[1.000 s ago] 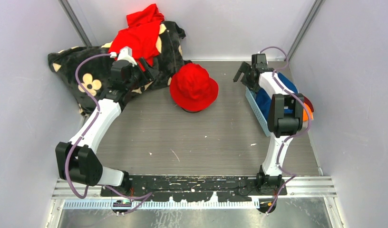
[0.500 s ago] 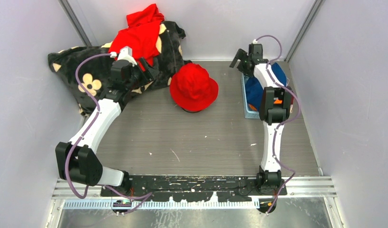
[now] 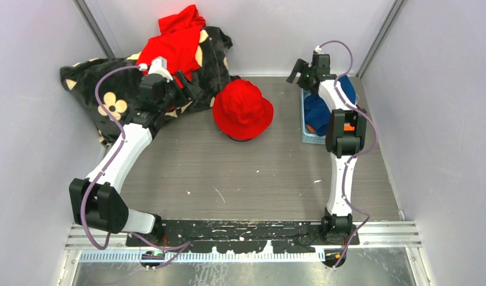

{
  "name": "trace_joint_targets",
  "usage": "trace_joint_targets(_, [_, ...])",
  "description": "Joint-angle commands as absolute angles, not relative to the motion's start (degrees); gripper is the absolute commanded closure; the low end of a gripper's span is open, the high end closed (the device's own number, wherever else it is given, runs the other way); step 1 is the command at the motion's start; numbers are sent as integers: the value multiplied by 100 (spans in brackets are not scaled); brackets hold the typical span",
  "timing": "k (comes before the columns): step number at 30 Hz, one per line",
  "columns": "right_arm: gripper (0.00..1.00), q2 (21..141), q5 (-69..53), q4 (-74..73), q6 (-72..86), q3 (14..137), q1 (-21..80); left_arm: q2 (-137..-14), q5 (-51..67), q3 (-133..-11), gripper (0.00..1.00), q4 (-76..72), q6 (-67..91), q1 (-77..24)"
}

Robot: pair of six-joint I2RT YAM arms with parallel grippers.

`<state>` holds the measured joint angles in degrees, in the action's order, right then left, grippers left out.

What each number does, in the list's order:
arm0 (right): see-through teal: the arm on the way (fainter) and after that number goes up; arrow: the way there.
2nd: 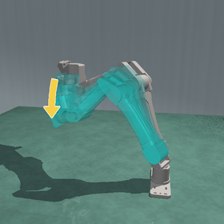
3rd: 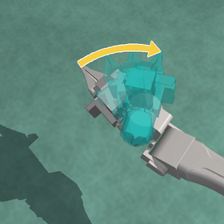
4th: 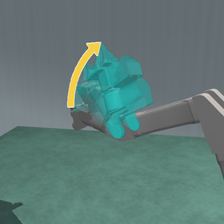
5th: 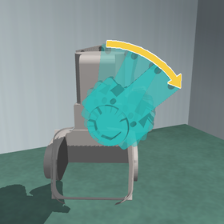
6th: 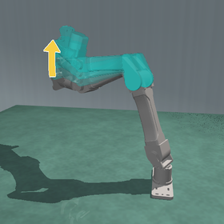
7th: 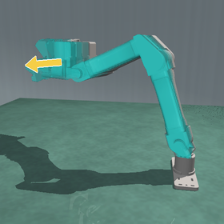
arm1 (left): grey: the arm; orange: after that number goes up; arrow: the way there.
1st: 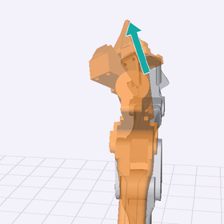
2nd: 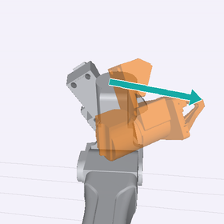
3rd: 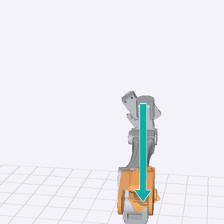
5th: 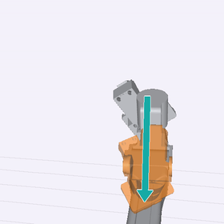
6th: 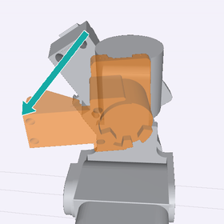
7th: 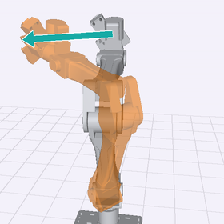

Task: Stack the hats

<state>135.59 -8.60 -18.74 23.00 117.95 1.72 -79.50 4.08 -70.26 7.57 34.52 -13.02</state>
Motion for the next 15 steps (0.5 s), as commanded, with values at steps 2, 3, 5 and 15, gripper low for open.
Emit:
trace_joint_targets(2, [6, 11736, -754, -1696, 2091, 11251, 185, -7751, 365, -7273, 33, 595, 3490, -1327])
trace_joint_targets(3, [6, 11518, -696, -1754, 2080, 11112, 189, -7720, 382, -7269, 33, 597, 3489, -1327])
trace_joint_targets(5, [6, 11114, -546, -1882, 2057, 10838, 180, -7645, 404, -7253, 33, 594, 3503, -1336])
trace_joint_targets(15, [4, 9841, 602, -2571, 2001, 9965, 172, -7436, 554, -7220, 33, 659, 3489, -1350])
